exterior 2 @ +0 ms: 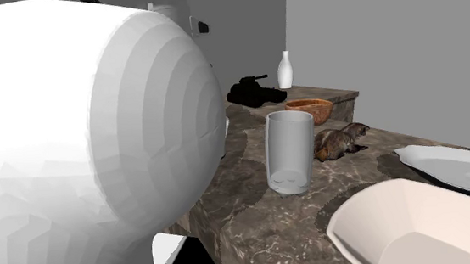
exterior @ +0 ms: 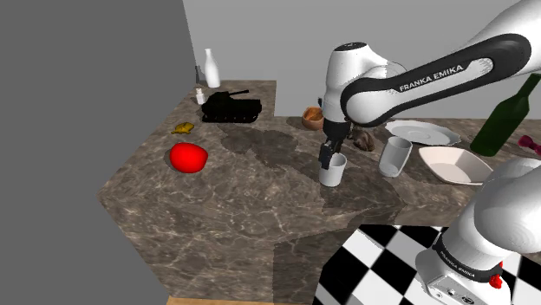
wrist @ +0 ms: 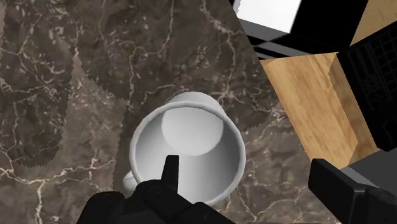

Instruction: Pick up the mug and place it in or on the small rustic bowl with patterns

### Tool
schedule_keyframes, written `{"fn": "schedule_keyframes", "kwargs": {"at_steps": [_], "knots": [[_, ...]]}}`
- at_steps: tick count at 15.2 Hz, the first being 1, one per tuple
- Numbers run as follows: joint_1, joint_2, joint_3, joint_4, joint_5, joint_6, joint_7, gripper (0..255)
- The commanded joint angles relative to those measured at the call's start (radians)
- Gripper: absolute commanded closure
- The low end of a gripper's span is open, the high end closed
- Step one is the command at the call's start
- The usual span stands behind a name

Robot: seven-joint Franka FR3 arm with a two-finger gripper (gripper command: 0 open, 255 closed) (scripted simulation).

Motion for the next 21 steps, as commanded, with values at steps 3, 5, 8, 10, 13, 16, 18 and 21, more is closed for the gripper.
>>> {"fn": "schedule_keyframes", "kwargs": {"at_steps": [3,5,8,10,13,16,18,21], "knots": [[-0.006,0.054,0.013,-0.02,-0.015,0.069,0.015,0],[-0.008,0.071,0.015,-0.034,-0.019,0.1,0.018,0],[-0.013,0.105,0.019,-0.058,-0.027,0.158,0.024,0],[-0.012,0.105,0.019,-0.058,-0.027,0.158,0.024,0],[-0.013,0.105,0.019,-0.058,-0.027,0.158,0.024,0],[-0.012,0.105,0.019,-0.058,-0.027,0.158,0.024,0],[-0.012,0.105,0.019,-0.058,-0.027,0.158,0.024,255],[-0.012,0.105,0.019,-0.058,-0.027,0.158,0.024,255]]}}
